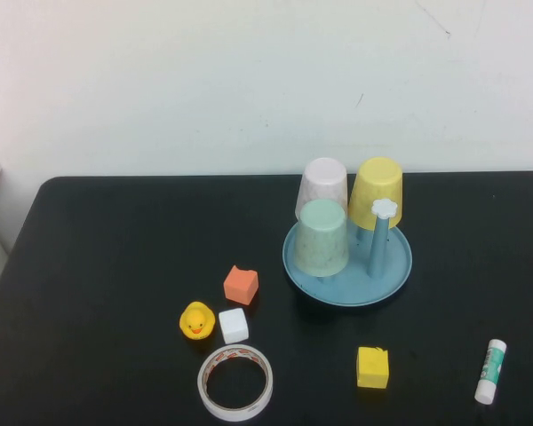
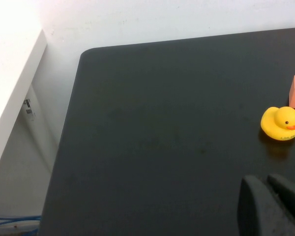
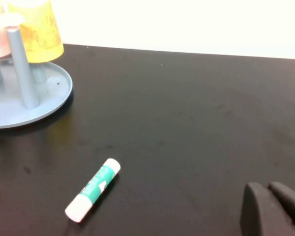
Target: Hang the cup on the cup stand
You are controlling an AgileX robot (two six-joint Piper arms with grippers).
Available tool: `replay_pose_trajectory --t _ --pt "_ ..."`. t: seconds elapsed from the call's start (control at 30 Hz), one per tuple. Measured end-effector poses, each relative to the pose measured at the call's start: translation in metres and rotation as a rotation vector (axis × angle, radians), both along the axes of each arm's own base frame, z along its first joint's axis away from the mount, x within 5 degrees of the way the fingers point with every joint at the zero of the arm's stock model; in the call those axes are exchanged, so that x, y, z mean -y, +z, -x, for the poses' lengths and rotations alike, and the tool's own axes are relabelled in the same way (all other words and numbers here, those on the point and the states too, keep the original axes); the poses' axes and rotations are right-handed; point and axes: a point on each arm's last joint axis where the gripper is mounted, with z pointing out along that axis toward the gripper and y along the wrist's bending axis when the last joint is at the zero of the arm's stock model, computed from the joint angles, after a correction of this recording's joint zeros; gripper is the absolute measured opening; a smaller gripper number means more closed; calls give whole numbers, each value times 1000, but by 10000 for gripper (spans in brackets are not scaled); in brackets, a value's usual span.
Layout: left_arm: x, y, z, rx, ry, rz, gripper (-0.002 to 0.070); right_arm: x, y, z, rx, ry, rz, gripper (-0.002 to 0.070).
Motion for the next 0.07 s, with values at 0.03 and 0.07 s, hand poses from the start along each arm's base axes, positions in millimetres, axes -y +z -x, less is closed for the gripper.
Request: replay_pose_trajectory --t 0.03,0.07 --pt "0 0 0 0 0 0 -1 0 0 0 0 0 0 -1" --pt "0 0 0 0 0 0 -1 0 0 0 0 0 0 -1"
